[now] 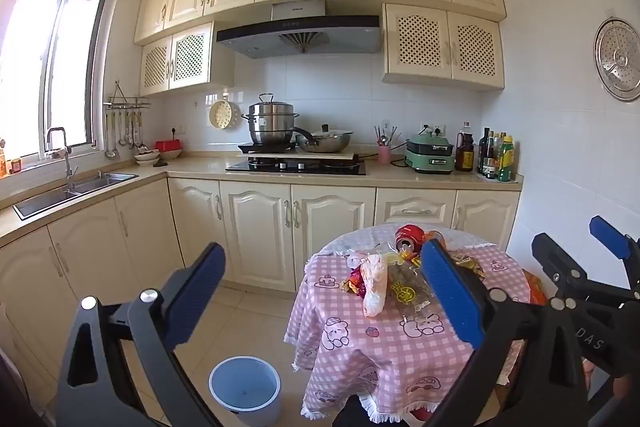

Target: Collect trash

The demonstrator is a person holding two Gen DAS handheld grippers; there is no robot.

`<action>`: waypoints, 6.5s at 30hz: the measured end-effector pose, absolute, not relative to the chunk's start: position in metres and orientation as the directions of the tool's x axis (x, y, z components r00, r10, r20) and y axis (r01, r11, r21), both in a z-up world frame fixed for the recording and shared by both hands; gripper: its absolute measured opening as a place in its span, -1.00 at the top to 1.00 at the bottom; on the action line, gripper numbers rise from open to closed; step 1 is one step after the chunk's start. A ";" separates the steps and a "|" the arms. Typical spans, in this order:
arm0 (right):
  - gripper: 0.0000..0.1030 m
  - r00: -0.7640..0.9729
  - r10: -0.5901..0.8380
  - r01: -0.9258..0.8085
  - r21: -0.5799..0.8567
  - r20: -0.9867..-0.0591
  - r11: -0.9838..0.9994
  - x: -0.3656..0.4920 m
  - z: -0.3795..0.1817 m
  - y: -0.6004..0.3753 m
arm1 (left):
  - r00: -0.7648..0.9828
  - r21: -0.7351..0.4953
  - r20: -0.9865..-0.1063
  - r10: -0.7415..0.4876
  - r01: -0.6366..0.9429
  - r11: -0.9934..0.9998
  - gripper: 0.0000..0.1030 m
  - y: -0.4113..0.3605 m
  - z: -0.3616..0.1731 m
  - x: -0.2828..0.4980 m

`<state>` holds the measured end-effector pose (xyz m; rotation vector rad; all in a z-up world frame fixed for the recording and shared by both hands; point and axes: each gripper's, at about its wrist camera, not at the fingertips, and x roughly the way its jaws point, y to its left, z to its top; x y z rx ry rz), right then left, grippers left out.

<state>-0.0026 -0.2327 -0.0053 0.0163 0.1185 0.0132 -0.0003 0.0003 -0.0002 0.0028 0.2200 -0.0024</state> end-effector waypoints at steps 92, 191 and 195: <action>-0.89 0.988 0.032 -0.028 0.027 -0.153 0.999 0.002 -0.019 -0.221 | 0.971 0.024 -0.238 -0.014 0.020 0.999 -0.87 -0.006 -0.012 0.002; 0.77 0.826 0.167 0.153 0.501 -0.538 0.852 0.286 -0.177 -0.344 | 0.699 -0.221 -0.633 -0.332 0.247 0.943 0.40 -0.040 -0.148 0.281; 0.80 0.882 0.051 0.165 0.407 -0.469 0.898 0.264 -0.143 -0.338 | 0.717 -0.233 -0.612 -0.334 0.240 0.942 0.40 -0.024 -0.139 0.272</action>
